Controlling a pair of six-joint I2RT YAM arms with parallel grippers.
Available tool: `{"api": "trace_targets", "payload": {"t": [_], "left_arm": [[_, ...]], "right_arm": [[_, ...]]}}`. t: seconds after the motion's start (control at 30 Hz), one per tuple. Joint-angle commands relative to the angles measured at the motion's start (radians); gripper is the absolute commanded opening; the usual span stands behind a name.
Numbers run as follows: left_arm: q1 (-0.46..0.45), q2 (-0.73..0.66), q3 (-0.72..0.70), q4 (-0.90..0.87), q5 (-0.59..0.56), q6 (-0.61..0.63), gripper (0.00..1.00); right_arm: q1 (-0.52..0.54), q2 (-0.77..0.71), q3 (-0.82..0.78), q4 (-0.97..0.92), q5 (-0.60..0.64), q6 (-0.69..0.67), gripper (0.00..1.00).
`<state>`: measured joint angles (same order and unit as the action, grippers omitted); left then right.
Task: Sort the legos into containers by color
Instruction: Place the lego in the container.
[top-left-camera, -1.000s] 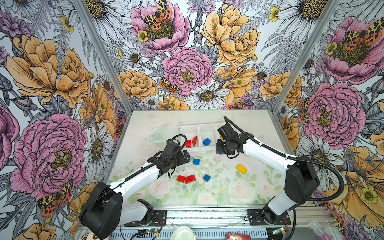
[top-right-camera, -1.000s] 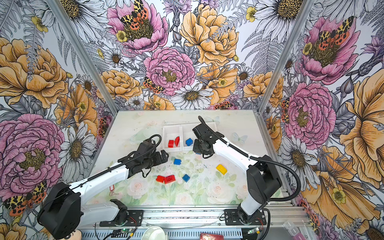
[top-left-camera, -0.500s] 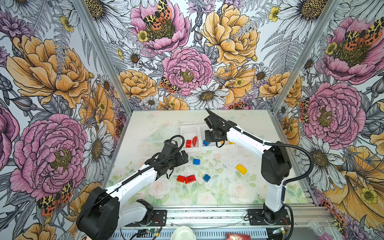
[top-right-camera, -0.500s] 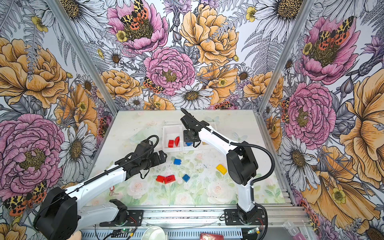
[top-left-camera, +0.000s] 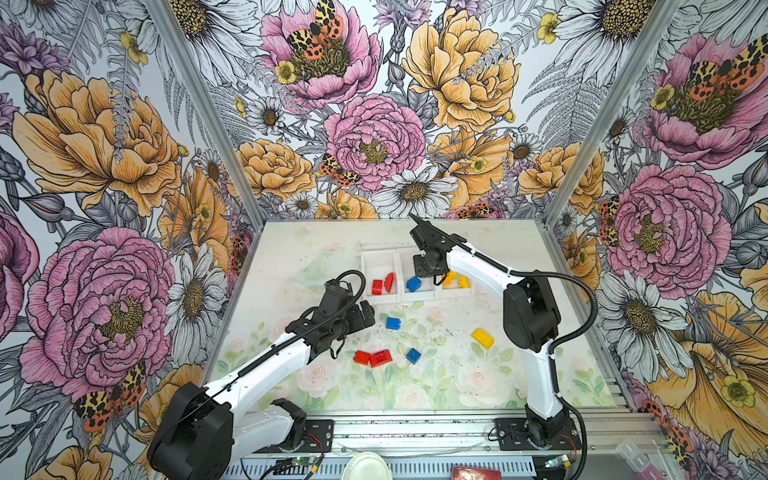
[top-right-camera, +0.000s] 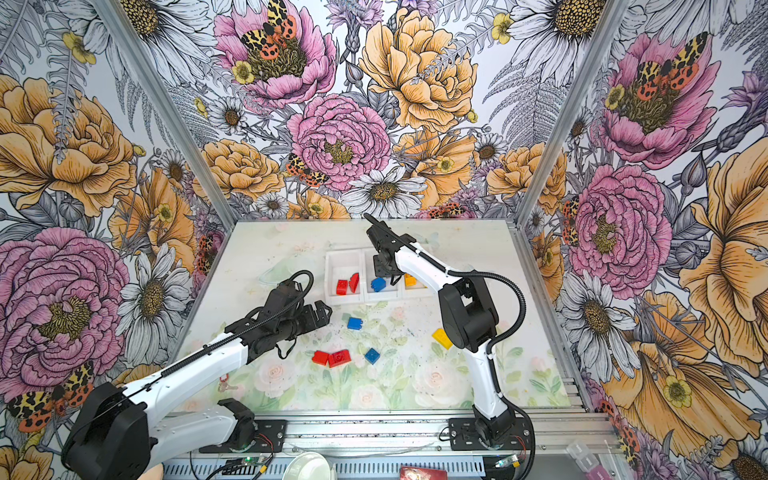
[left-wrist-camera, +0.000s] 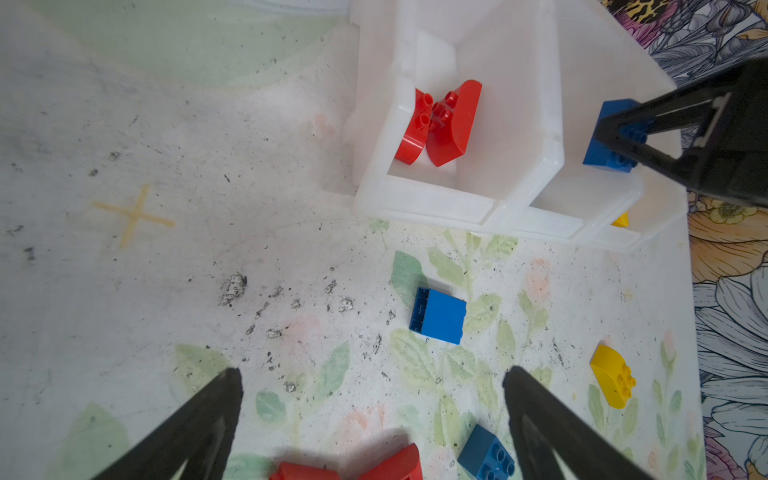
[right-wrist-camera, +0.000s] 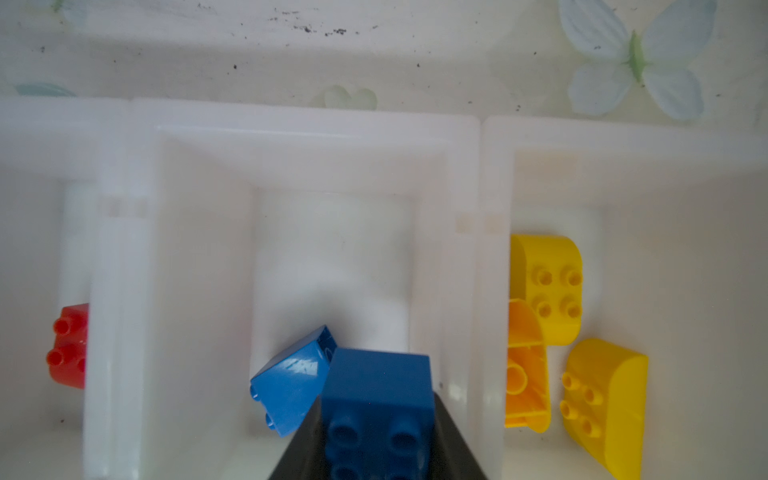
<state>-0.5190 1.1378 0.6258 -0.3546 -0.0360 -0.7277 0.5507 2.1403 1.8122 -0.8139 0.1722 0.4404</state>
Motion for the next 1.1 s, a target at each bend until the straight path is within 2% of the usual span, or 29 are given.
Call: {"api": "trace_targets", "payload": {"t": [0.0, 0.17, 0.6, 1.07], "left_arm": [[0.010, -0.017, -0.012, 0.000, -0.016, -0.003, 0.99], [0.010, -0.016, -0.015, -0.001, -0.012, -0.003, 0.99], [0.014, -0.023, -0.026, 0.000, -0.017, -0.013, 0.99], [0.014, -0.021, -0.028, -0.001, -0.015, -0.006, 0.99]], "right_arm": [[-0.006, 0.039, 0.041, -0.010, 0.022, -0.025, 0.30], [-0.006, 0.062, 0.053, -0.012, 0.015, -0.025, 0.32], [-0.003, 0.044, 0.061, -0.018, -0.008, -0.029, 0.45], [0.018, -0.067, 0.001, -0.026, -0.043, -0.019, 0.48]]}}
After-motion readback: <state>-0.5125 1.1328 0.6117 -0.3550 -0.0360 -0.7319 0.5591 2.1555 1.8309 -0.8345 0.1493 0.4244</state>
